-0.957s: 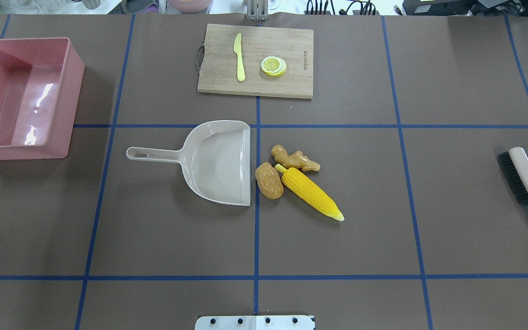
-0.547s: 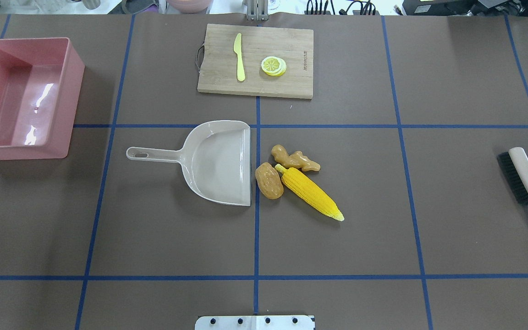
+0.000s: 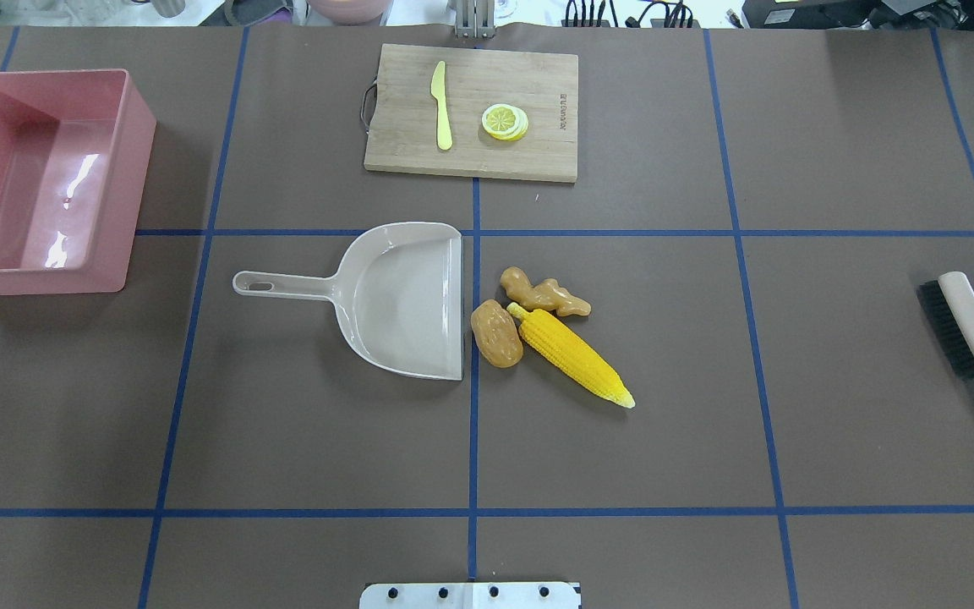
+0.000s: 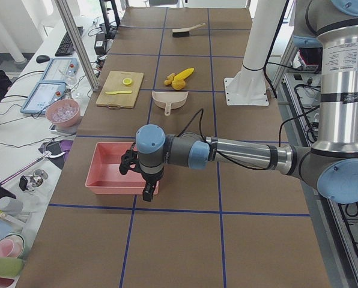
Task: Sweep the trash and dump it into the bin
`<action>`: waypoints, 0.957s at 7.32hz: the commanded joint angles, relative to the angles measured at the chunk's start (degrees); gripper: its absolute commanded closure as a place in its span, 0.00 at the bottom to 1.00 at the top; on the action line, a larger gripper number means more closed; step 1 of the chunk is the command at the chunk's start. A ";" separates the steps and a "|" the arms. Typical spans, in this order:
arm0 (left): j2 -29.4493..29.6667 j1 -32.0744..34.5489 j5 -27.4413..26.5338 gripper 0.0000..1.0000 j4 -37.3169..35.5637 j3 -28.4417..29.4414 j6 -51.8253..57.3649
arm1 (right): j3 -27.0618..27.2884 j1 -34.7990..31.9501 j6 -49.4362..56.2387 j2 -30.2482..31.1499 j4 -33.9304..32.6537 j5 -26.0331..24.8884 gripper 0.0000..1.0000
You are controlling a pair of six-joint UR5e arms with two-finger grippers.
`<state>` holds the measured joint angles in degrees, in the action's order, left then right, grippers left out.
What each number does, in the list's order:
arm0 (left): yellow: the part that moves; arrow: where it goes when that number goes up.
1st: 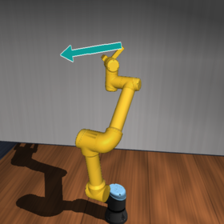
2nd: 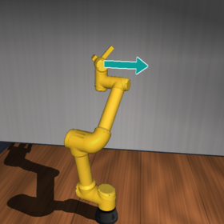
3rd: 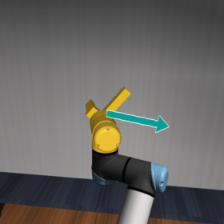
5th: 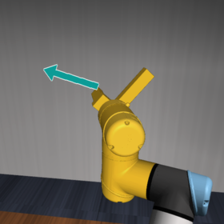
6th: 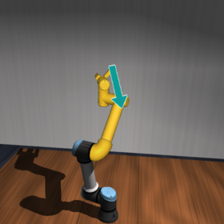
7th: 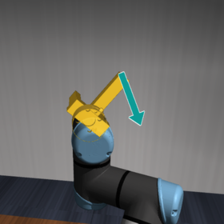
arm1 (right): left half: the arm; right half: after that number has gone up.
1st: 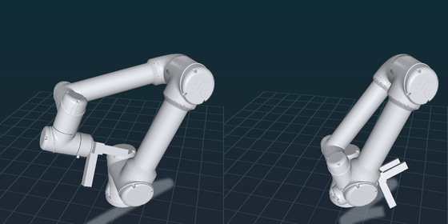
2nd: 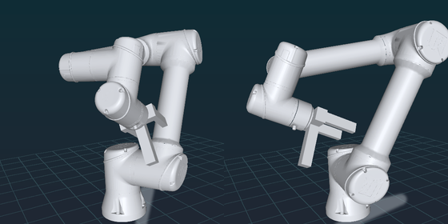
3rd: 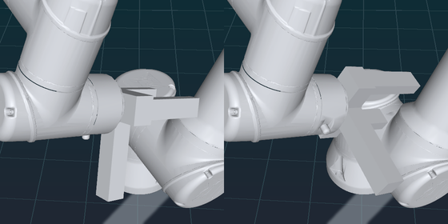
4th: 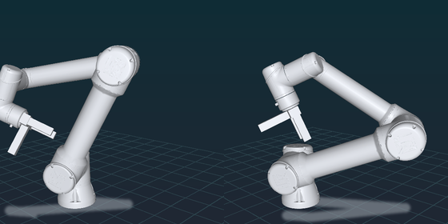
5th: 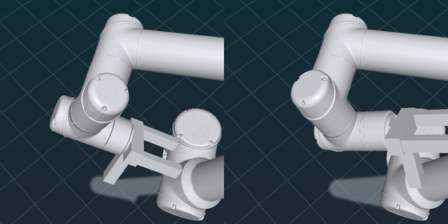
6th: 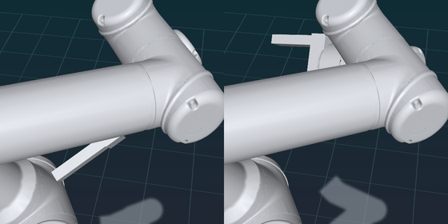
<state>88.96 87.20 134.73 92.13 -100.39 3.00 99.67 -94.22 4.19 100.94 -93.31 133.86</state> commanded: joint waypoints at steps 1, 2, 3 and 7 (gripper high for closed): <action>10.21 -6.92 -0.61 0.02 -0.02 -0.25 -0.01 | -0.09 0.00 0.02 0.04 0.05 0.00 0.00; 16.36 -11.40 -2.52 0.02 -0.10 -0.16 -0.01 | -0.18 0.00 0.11 0.04 0.05 0.00 0.00; 21.81 -16.23 -5.06 0.02 -0.02 -0.33 0.07 | -0.09 0.00 0.03 0.04 0.05 0.00 0.00; 27.84 -31.65 -20.21 0.02 6.49 -2.53 0.60 | 0.17 0.00 0.11 -0.83 1.27 -0.18 0.00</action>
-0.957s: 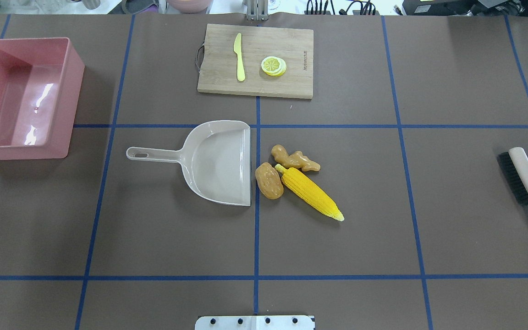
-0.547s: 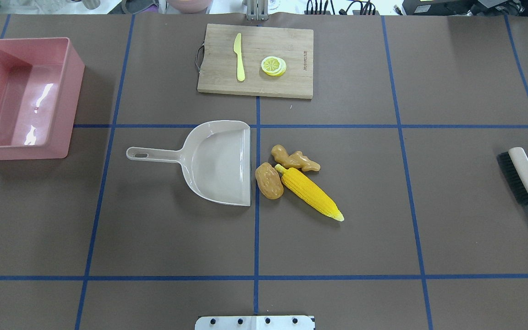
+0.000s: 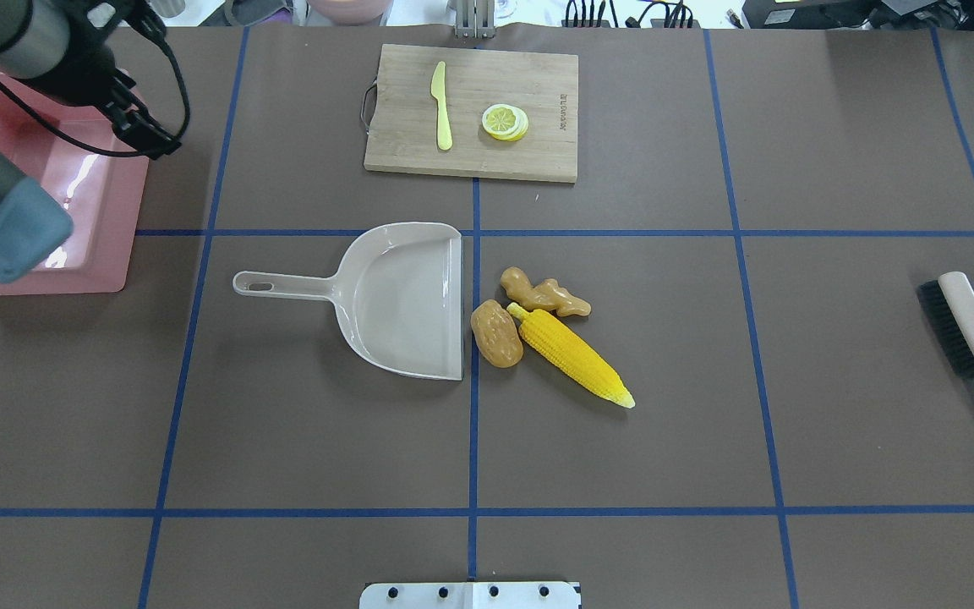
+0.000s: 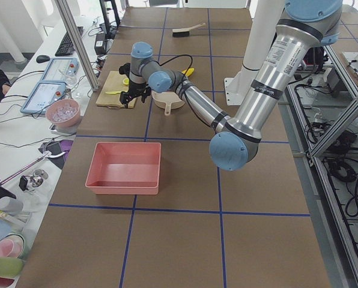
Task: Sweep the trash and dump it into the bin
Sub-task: 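Move the left gripper from the pink bin to the white dustpan handle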
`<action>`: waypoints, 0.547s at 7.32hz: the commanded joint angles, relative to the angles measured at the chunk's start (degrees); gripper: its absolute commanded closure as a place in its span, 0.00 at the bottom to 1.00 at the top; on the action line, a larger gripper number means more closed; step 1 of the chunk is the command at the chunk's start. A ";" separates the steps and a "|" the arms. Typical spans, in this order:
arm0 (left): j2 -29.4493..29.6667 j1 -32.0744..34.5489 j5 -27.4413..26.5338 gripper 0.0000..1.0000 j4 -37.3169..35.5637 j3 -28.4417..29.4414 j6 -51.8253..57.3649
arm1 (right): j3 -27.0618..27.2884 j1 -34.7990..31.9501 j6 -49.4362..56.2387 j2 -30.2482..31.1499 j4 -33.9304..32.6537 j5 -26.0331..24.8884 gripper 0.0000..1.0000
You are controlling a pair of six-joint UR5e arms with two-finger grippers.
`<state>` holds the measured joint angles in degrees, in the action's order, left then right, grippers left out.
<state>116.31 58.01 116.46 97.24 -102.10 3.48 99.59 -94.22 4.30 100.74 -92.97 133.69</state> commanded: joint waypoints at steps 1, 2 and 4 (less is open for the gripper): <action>0.40 -2.64 -0.02 0.02 1.64 -1.60 0.30 | -1.14 0.00 -0.17 -0.38 6.60 0.00 0.00; -0.03 -2.64 2.35 0.02 2.16 -2.65 0.39 | -2.55 0.00 -0.43 -0.20 10.40 0.26 0.00; -1.27 -2.99 5.09 0.02 4.27 -4.24 9.12 | -2.56 0.00 -0.52 -0.37 11.41 0.43 0.00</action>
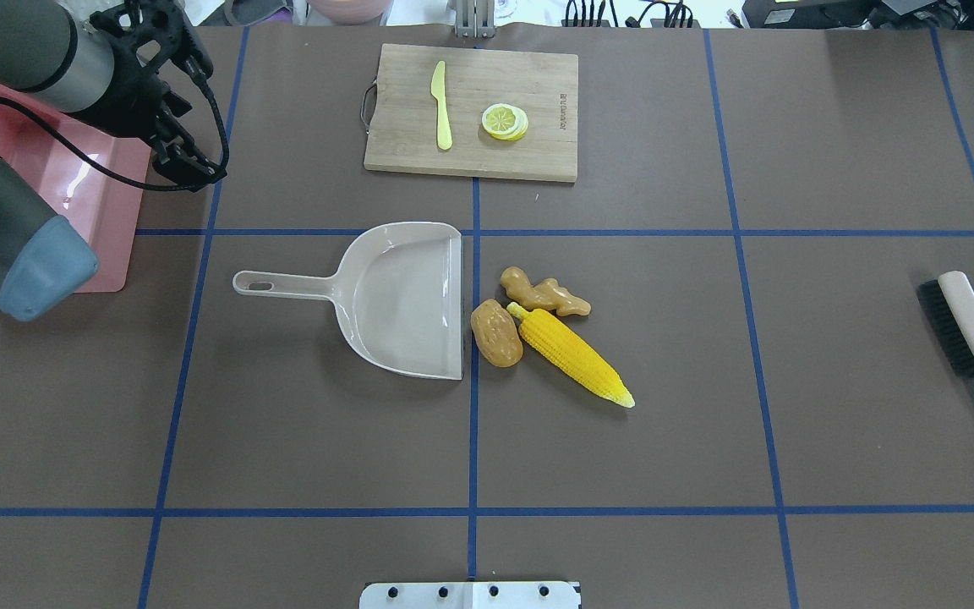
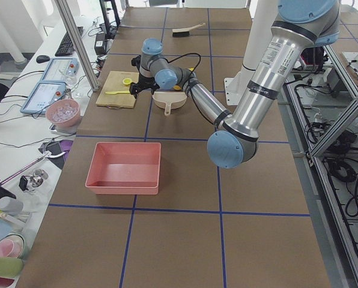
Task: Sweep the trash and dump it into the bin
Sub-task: 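Move the left gripper from the pink bin to the white dustpan handle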
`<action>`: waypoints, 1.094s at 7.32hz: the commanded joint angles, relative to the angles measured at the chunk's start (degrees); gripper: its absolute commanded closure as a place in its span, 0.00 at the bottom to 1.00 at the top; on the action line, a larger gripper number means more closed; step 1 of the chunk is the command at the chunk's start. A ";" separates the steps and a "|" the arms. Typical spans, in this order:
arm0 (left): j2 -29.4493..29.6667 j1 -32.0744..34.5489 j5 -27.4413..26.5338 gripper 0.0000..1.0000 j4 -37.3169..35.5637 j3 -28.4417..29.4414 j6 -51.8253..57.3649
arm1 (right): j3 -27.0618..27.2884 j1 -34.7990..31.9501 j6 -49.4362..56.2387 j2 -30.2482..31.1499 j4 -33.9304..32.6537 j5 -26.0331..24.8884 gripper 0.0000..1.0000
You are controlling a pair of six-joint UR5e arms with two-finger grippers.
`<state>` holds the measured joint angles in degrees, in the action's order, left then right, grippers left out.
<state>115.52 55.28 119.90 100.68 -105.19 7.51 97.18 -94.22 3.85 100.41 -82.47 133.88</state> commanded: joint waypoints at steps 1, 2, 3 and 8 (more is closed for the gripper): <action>-1.26 -0.70 4.17 0.02 1.00 -1.59 6.46 | -0.23 0.00 -0.07 0.22 0.47 0.24 0.00; -1.62 -3.57 6.72 0.02 3.09 -2.38 6.56 | -0.23 0.00 -0.07 0.57 0.29 0.33 0.00; -4.49 -4.56 6.49 0.02 5.72 -3.34 6.12 | 0.29 0.00 -0.07 0.92 0.90 0.76 0.00; -7.68 -8.43 5.08 0.03 19.71 -0.64 2.28 | 3.09 0.35 -5.73 1.63 0.90 2.07 0.00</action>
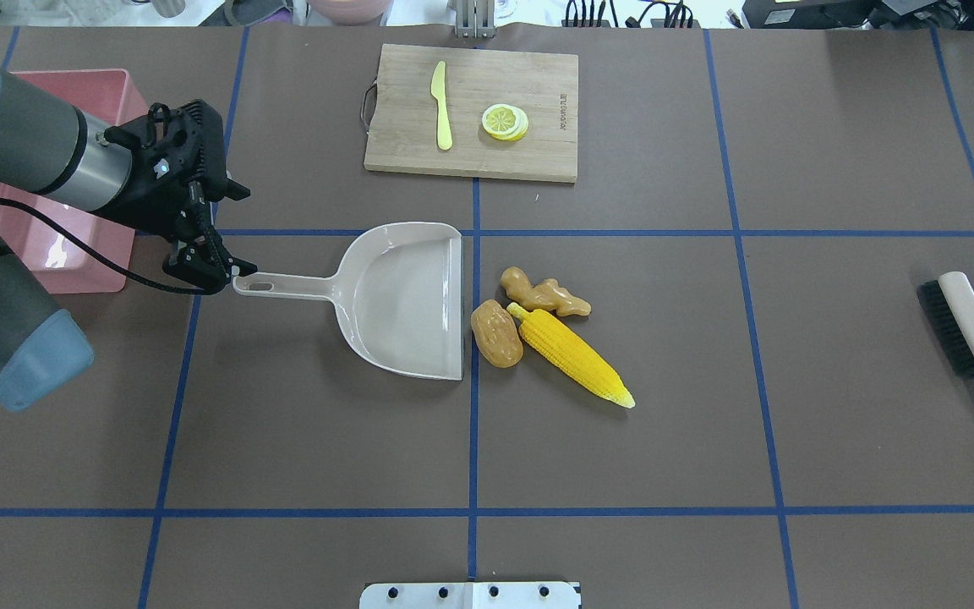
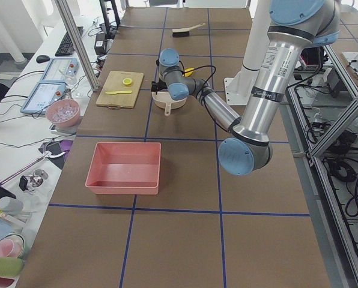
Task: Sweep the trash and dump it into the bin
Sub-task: 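Move the left gripper from the pink bin to the white dustpan handle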
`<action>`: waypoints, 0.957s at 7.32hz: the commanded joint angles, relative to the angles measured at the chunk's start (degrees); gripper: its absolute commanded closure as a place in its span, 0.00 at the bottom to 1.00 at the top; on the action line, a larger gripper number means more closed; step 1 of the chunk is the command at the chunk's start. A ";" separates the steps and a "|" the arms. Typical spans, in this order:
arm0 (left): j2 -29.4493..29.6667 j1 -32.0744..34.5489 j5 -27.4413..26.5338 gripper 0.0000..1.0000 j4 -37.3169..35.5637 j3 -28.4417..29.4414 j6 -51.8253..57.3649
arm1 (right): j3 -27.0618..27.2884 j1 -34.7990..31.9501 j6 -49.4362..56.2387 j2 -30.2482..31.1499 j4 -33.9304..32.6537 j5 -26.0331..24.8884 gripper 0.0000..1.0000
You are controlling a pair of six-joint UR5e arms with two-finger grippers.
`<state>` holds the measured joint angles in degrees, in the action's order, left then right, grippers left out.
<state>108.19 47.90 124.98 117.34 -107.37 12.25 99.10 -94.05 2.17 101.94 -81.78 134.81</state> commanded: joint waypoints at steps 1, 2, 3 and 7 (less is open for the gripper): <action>-0.44 -1.93 -0.26 0.03 7.33 3.38 -3.02 | 5.10 3.75 -11.07 0.10 0.22 2.20 0.00; -0.44 -3.33 -1.48 0.03 12.68 6.71 -4.50 | 6.70 5.96 -15.75 0.10 0.31 2.91 0.00; -0.44 -5.78 -4.01 0.03 18.65 10.05 -6.26 | 8.63 7.81 -17.54 0.28 0.22 3.44 0.00; 0.17 -9.06 -6.76 0.03 29.87 17.97 -8.91 | 12.18 20.91 -21.74 9.92 11.46 -3.71 0.00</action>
<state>108.02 39.21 118.49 144.74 -91.91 3.85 111.97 -76.53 -16.79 108.46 -78.35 135.29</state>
